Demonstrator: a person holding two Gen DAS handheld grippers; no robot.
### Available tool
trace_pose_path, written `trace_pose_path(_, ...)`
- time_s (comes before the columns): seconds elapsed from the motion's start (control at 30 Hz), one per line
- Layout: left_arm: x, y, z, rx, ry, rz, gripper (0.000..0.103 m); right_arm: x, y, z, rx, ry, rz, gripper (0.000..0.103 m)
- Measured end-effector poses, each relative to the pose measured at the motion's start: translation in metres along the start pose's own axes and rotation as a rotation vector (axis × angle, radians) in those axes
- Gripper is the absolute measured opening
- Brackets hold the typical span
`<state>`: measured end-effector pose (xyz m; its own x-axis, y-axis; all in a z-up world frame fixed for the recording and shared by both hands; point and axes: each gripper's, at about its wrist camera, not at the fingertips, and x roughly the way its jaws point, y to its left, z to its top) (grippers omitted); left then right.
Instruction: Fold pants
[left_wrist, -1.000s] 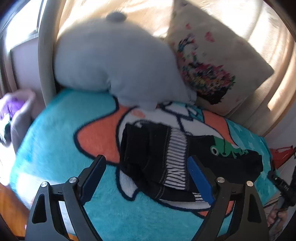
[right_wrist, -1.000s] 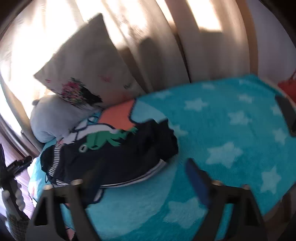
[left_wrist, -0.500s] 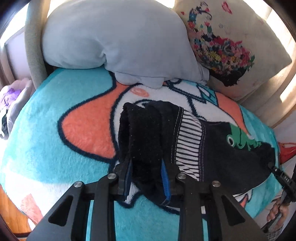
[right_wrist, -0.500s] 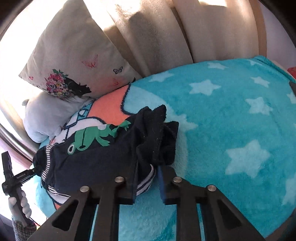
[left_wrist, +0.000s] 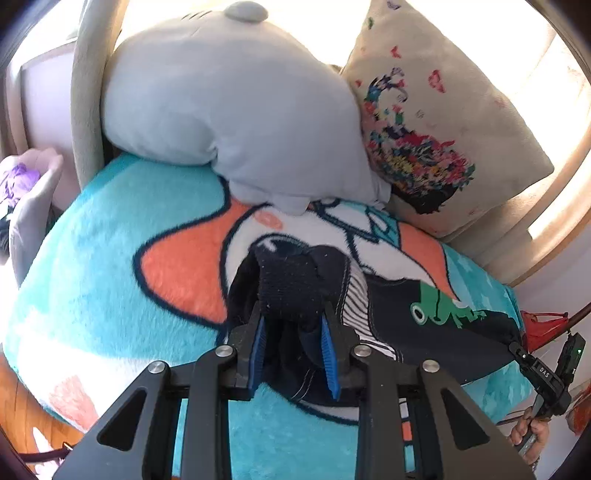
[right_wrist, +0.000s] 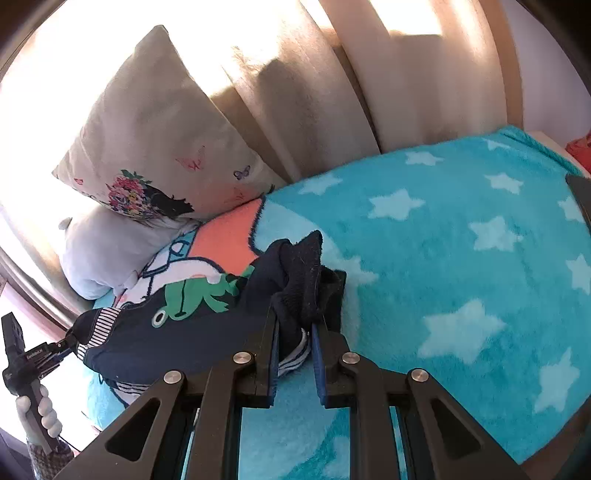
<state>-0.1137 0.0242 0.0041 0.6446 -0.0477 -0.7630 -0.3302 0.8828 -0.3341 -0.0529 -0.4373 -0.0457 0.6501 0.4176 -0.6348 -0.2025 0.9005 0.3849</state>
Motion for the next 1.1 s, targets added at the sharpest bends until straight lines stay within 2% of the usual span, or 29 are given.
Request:
trace_pose_path(0.1,0.009,-0.005,0.015,0.004,-0.009,0.010,0.026,0.002,0.002,0.013,-0.012,-0.011,0.001,0.017)
trace_pose_path(0.27,0.034,-0.004,0.048,-0.045,-0.020,0.027,0.026,0.022,0.006,0.049,-0.015,-0.015,0.000,0.017)
trace_pose_path(0.43,0.074,-0.006,0.081,-0.055,-0.013,0.084,0.026,0.071,0.010,0.089,0.002,0.023,-0.019,0.017)
trace_pose_path(0.63,0.117,-0.007,0.096,-0.058,0.027,0.176,0.028,0.128,0.008,0.098,-0.015,0.103,-0.097,0.017)
trace_pose_path(0.7,0.123,-0.006,0.095,-0.063,0.035,0.193,0.030,0.137,-0.001,0.096,0.002,0.103,-0.100,0.023)
trace_pose_path(0.77,0.123,-0.002,0.093,-0.082,0.043,0.185,0.032,0.141,-0.011,0.092,0.050,0.098,-0.106,0.045)
trace_pose_path(0.83,0.118,0.001,0.089,-0.088,0.049,0.160,0.035,0.135,-0.022,0.090,0.113,0.073,-0.081,0.056)
trace_pose_path(0.93,0.100,0.006,0.081,-0.095,0.036,0.125,0.042,0.111,-0.038,0.088,0.199,0.008,-0.014,0.060)
trace_pose_path(1.0,0.083,0.009,0.072,-0.099,0.016,0.110,0.046,0.092,-0.044,0.087,0.217,-0.039,-0.010,0.061)
trace_pose_path(1.1,0.062,0.012,0.062,-0.107,-0.012,0.081,0.059,0.066,-0.050,0.080,0.227,-0.072,-0.007,0.067)
